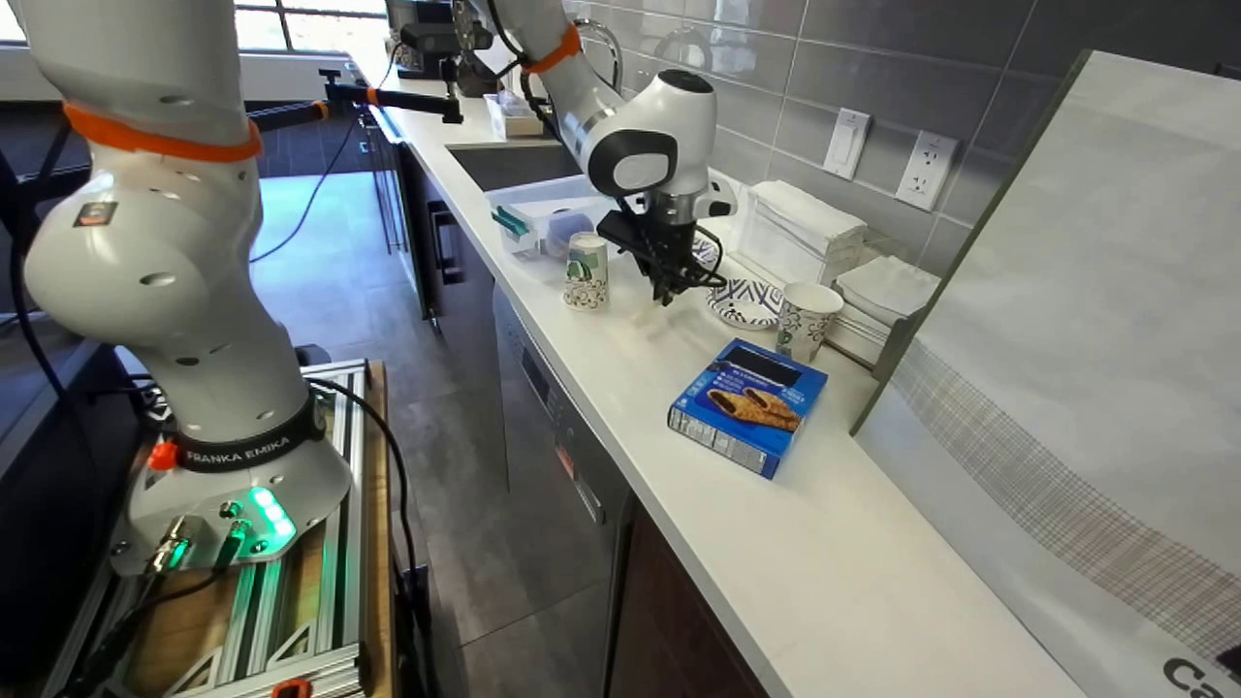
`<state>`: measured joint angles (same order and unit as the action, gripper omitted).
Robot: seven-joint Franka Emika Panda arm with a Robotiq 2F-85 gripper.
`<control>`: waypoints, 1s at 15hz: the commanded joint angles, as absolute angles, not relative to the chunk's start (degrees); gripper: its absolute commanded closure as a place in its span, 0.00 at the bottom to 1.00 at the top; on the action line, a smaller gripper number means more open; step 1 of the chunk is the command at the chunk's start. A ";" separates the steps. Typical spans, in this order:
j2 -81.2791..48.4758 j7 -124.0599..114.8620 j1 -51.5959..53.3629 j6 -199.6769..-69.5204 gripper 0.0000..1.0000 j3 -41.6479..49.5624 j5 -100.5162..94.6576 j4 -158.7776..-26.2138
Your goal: Transfer a spoonful of contents from the left bowl to the right bowl
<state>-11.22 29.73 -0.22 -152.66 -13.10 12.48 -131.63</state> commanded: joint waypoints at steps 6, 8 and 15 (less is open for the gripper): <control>-7.71 26.39 1.29 -149.63 0.36 -11.28 7.86 -132.87; -5.40 22.19 2.16 -145.91 0.21 -11.60 8.90 -131.42; 2.54 -5.67 5.68 -132.37 0.00 -9.85 -4.38 -125.81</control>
<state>-0.69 5.49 4.36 -136.68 -11.44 4.52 -126.57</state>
